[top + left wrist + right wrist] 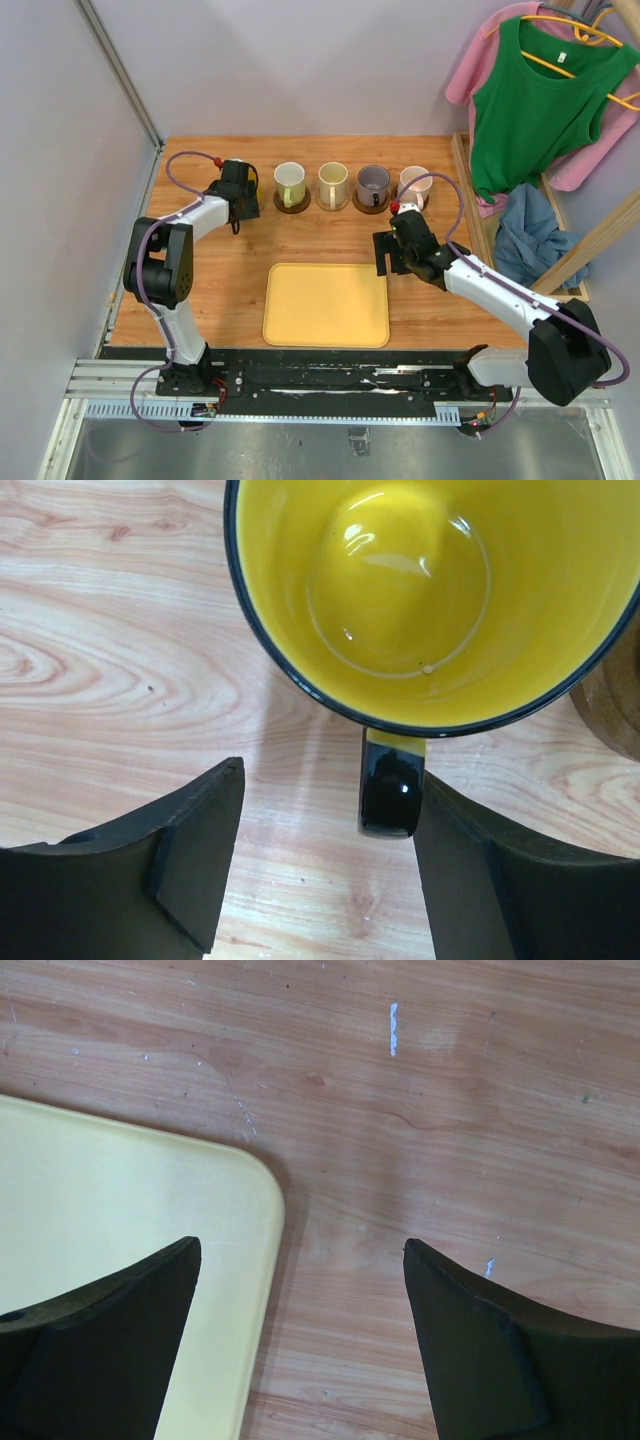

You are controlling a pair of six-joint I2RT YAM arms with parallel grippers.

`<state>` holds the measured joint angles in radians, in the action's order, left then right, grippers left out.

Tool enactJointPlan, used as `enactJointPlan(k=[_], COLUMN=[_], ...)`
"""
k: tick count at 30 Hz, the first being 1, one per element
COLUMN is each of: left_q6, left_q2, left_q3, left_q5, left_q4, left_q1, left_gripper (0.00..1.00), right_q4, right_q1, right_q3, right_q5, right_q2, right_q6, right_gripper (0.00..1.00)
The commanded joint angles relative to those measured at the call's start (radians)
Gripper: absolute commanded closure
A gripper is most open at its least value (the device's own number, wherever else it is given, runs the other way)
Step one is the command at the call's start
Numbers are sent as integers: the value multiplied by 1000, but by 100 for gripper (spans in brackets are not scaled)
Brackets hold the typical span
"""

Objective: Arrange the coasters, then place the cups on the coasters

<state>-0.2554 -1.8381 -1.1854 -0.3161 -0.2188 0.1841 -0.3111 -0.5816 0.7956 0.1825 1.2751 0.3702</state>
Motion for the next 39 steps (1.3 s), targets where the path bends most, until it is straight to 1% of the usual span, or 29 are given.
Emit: enactJointPlan(k=[1,14,27,39], left_q6=[-8,-19,-17,-22], left_q2=[52,96,125,156], left_q3=[19,62,75,106], left_q5=[-43,-62,-90,-82], left_q4=[-9,-21,-37,-40], left_q1=[-9,-9,-14,-25], left_gripper=[31,31,31,31], right_q4=[-6,-6,-2,-13], right_q1=[13,13,13,13], right_q3=[21,12,15,17], right_q5=[-9,-20,-36,-34], right_q2=[-22,-29,-18,-24], right_q6=[16,27,36,35], right_gripper=[16,16,17,17])
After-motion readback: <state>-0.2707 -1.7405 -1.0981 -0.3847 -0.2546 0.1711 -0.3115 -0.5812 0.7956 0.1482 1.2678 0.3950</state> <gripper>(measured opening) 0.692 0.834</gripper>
